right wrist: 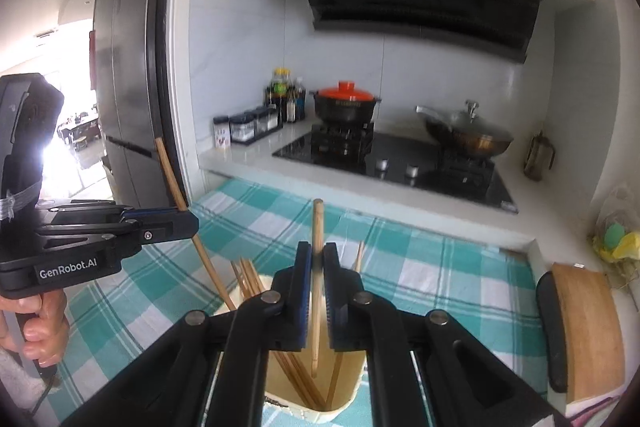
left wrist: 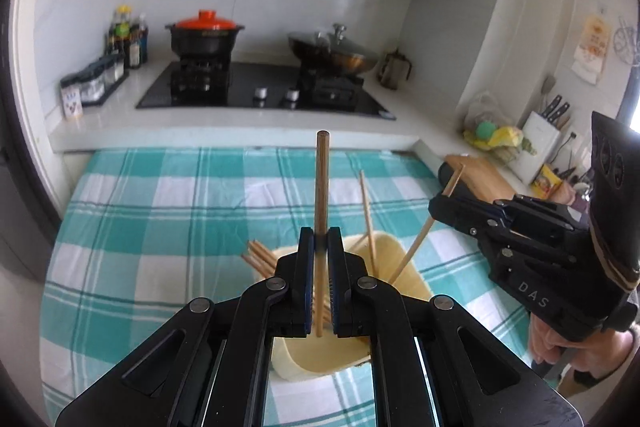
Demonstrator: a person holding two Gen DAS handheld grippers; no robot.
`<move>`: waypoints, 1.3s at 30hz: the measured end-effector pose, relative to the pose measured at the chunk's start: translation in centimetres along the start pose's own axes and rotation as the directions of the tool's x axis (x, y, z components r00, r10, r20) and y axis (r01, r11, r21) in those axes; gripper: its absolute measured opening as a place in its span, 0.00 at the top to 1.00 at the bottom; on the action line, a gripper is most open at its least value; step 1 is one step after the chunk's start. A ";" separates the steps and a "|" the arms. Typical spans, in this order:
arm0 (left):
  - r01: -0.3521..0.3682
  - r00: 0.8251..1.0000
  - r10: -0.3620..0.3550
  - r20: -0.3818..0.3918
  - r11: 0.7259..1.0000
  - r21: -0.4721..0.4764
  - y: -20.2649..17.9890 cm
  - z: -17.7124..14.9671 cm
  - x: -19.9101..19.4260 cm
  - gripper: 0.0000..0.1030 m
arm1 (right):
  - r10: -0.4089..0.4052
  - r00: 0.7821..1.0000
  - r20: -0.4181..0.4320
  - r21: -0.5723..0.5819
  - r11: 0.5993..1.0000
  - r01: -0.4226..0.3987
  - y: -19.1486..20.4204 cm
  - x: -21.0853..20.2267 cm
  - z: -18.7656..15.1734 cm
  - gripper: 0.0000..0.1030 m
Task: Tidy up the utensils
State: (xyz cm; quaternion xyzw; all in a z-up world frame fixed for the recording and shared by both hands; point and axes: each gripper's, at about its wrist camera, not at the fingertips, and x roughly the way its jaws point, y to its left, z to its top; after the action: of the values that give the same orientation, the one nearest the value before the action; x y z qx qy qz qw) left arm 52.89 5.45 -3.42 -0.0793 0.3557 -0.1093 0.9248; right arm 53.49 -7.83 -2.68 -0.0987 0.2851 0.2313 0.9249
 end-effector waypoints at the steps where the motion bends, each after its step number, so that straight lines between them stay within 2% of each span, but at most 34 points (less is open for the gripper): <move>1: -0.003 1.000 0.003 -0.027 1.000 -0.014 0.3 -0.3 1.2 0.96 | 0.014 0.999 -0.048 0.010 1.000 -0.013 -0.2 1.6 -0.2 0.94; 3: -0.008 0.997 0.006 -0.072 1.000 -0.026 1.0 -0.9 3.0 0.95 | 0.025 0.995 -0.101 0.035 0.999 -0.022 -0.6 3.9 -0.6 0.94; 6: -0.033 0.994 0.030 -0.106 0.999 -0.029 1.4 -1.7 4.4 0.95 | 0.044 0.992 -0.121 0.070 0.997 -0.036 -0.9 5.8 -0.5 0.93; 7: -0.044 0.994 0.041 -0.106 0.999 -0.030 1.4 -1.9 4.3 0.90 | 0.049 0.992 -0.119 0.095 0.995 -0.038 -1.0 6.0 -0.5 0.91; 8: -0.046 0.994 0.043 -0.104 0.998 -0.030 1.5 -2.2 4.0 0.77 | 0.060 0.992 -0.110 0.124 0.991 -0.046 -1.4 5.9 -0.5 0.83; 9: -0.053 0.994 0.050 -0.098 0.998 -0.028 1.6 -2.5 3.4 0.69 | 0.064 0.993 -0.096 0.150 0.987 -0.049 -1.5 5.5 -0.5 0.68; 11: -0.084 0.995 0.084 -0.053 0.996 -0.004 1.4 -3.2 1.1 0.36 | 0.037 0.998 -0.041 0.165 0.986 -0.029 -1.8 4.0 -0.5 0.54; 12: -0.102 0.995 0.102 -0.019 0.995 0.018 1.1 -3.6 -0.3 0.31 | 0.021 1.000 -0.014 0.157 0.987 -0.019 -1.6 2.7 -0.8 0.52; 13: -0.125 0.992 0.124 0.015 0.991 0.044 0.9 -4.3 -1.9 0.21 | 0.015 1.000 0.007 0.145 0.989 -0.016 -1.5 1.3 -1.2 0.50; 14: -0.154 0.988 0.151 0.046 0.986 0.069 0.5 -5.0 -3.4 0.10 | 0.011 1.000 0.029 0.134 0.991 -0.015 -1.3 -0.3 -2.0 0.40; 15: -0.186 0.981 0.179 0.080 0.978 0.090 -0.1 -5.9 -5.1 0.05 | -0.007 0.998 0.057 0.122 0.993 0.000 -1.0 -2.2 -3.1 0.28; 16: -0.221 0.971 0.208 0.120 0.969 0.107 -0.9 -7.0 -6.7 0.00 | -0.042 0.995 0.087 0.106 0.994 0.033 -0.5 -4.0 -4.5 0.23; 17: -0.263 0.957 0.243 0.161 0.957 0.122 -1.7 -8.2 -8.3 0.01 | -0.087 0.989 0.117 0.091 0.993 0.077 0.0 -5.8 -5.8 0.17; 19: -0.341 0.928 0.309 0.209 0.930 0.139 -3.3 -10.4 -10.5 0.00 | -0.171 0.973 0.154 0.082 0.984 0.160 1.2 -8.9 -8.3 0.15; 20: -0.352 0.922 0.318 0.221 0.926 0.137 -4.0 -11.5 -11.4 0.00 | -0.186 0.970 0.157 0.090 0.981 0.174 1.8 -10.2 -9.3 0.15; 22: -0.326 0.930 0.295 0.219 0.938 0.122 -5.1 -13.3 -12.9 0.00 | -0.202 0.969 0.145 0.143 0.973 0.181 2.7 -12.4 -11.1 0.15; 24: -0.305 0.941 0.283 0.185 0.947 0.104 -6.0 -14.5 -13.9 0.00 | -0.194 0.970 0.147 0.205 0.965 0.162 3.2 -14.5 -12.5 0.14; 25: -0.308 0.941 0.287 0.179 0.946 0.101 -6.5 -15.1 -14.4 0.00 | -0.183 0.971 0.154 0.230 0.962 0.145 3.5 -15.5 -13.1 0.13; 27: -0.348 0.924 0.326 0.202 0.934 0.084 -7.4 -16.3 -15.7 0.00 | -0.169 0.972 0.162 0.256 0.959 0.124 4.1 -17.4 -14.2 0.02; 29: -0.393 0.904 0.372 0.213 0.917 0.068 -8.2 -17.1 -16.4 0.00 | -0.185 0.967 0.173 0.255 0.957 0.138 4.9 -18.9 -15.0 0.00; 30: -0.401 0.901 0.380 0.209 0.914 0.066 -8.5 -17.5 -16.7 0.00 | -0.196 0.965 0.173 0.250 0.957 0.149 5.2 -19.5 -15.2 0.00; 34: -0.374 0.916 0.358 0.180 0.925 0.063 -9.4 -18.7 -17.5 0.00 | -0.206 0.964 0.166 0.225 0.960 0.167 6.6 -21.5 -15.8 0.00; 39: -0.374 0.916 0.361 0.177 0.926 0.048 -10.1 -19.2 -18.6 0.00 | -0.233 0.959 0.158 0.205 0.958 0.199 7.7 -23.5 -16.7 0.00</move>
State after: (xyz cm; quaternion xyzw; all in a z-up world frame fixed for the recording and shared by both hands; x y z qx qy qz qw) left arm 25.02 -0.77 -3.41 0.0179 0.2817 0.0591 0.9575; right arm 24.58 -15.08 -3.23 -0.0207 0.2078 0.1087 0.9719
